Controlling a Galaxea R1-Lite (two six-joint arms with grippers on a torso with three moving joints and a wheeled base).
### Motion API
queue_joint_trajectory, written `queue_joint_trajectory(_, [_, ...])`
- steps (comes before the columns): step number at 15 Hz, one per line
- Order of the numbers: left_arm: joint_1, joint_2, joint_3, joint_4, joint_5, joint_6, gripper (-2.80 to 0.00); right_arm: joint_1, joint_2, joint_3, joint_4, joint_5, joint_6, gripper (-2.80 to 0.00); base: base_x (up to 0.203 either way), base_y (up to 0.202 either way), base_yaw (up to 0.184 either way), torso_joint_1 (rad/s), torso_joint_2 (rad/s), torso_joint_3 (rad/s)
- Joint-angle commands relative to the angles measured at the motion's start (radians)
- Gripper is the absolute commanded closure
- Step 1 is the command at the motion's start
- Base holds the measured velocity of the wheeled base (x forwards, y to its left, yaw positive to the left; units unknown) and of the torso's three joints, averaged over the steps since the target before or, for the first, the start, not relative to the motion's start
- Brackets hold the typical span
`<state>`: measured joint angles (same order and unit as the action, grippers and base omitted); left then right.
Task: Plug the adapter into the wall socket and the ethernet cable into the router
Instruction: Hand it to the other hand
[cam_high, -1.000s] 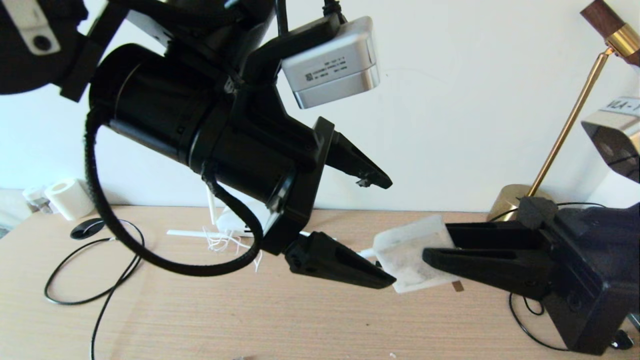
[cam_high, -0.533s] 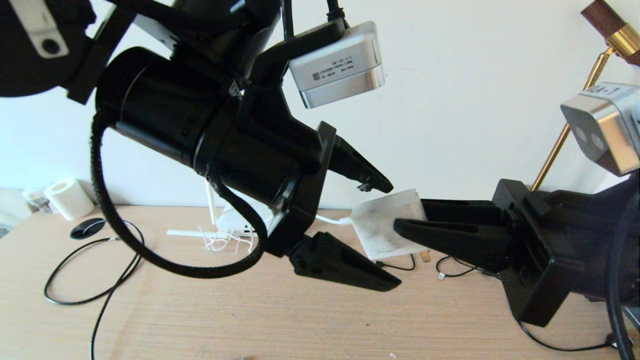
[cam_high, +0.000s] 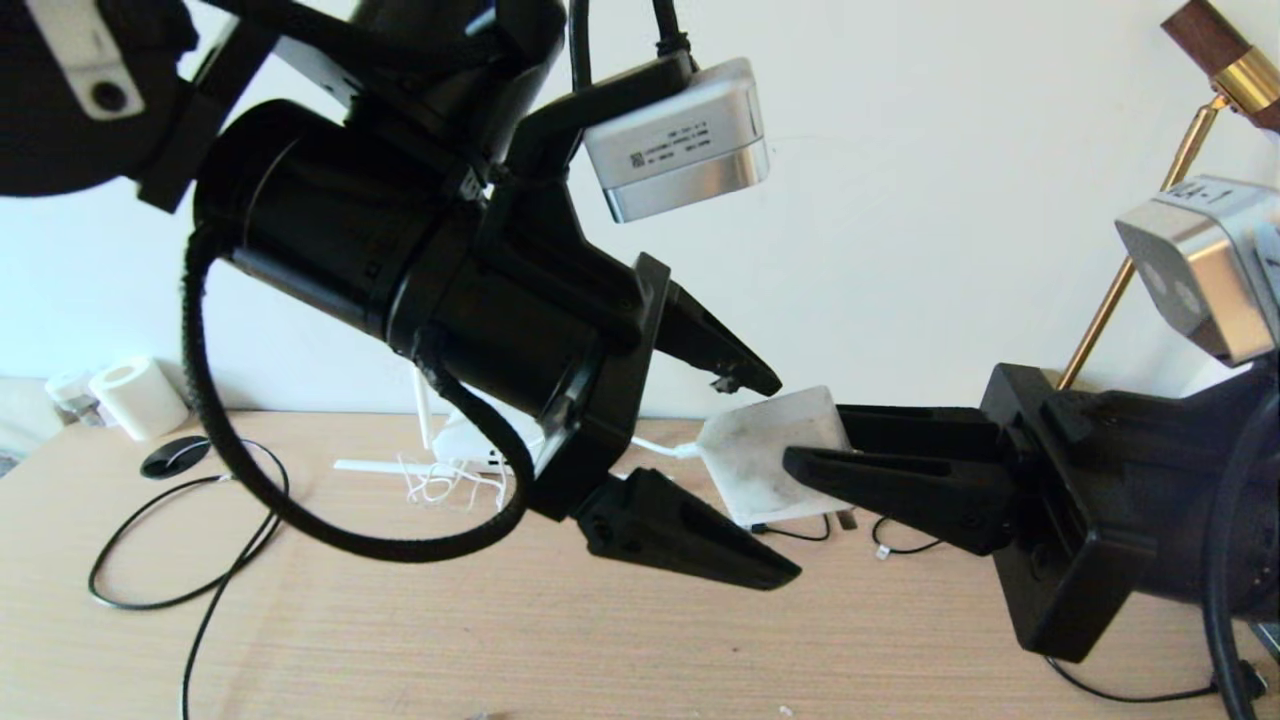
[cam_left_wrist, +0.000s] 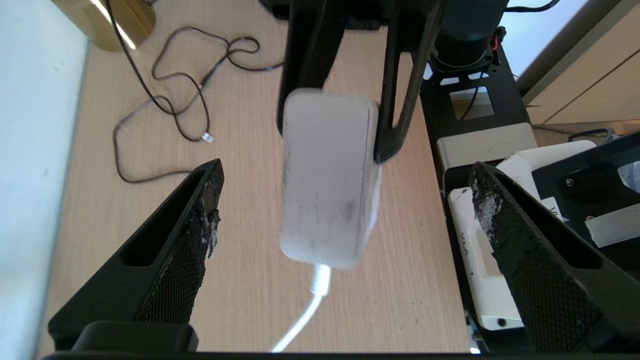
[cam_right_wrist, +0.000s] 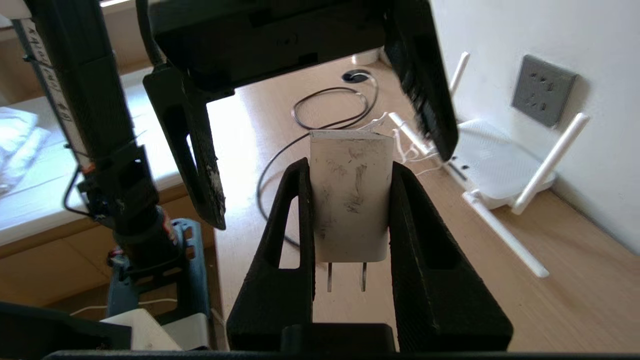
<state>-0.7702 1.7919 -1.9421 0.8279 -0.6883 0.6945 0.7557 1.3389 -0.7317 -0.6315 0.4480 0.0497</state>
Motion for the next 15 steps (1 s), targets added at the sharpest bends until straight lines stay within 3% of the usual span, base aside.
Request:
queue_joint_trajectory(1, [0.000, 0.009, 0.000, 0.005, -0.004, -0.005, -2.80, 0.001, -0.004, -0.001, -0.004, -0.006, -0.010, 0.00, 0.000, 0.000, 0.000, 0.000, 0.00, 0.000])
queue_joint_trajectory(4, [0.000, 0.011, 0.000, -0.003, -0.004, -0.066, -2.80, 0.002, -0.010, 0.000, -0.004, -0.006, -0.014, 0.00, 0.000, 0.000, 0.000, 0.000, 0.00, 0.000])
queue_joint_trajectory(15, [0.014, 0.023, 0.000, 0.000, -0.019, -0.072, -2.80, 0.034, -0.010, 0.008, -0.004, -0.008, -0.016, 0.00, 0.000, 0.000, 0.000, 0.000, 0.00, 0.000])
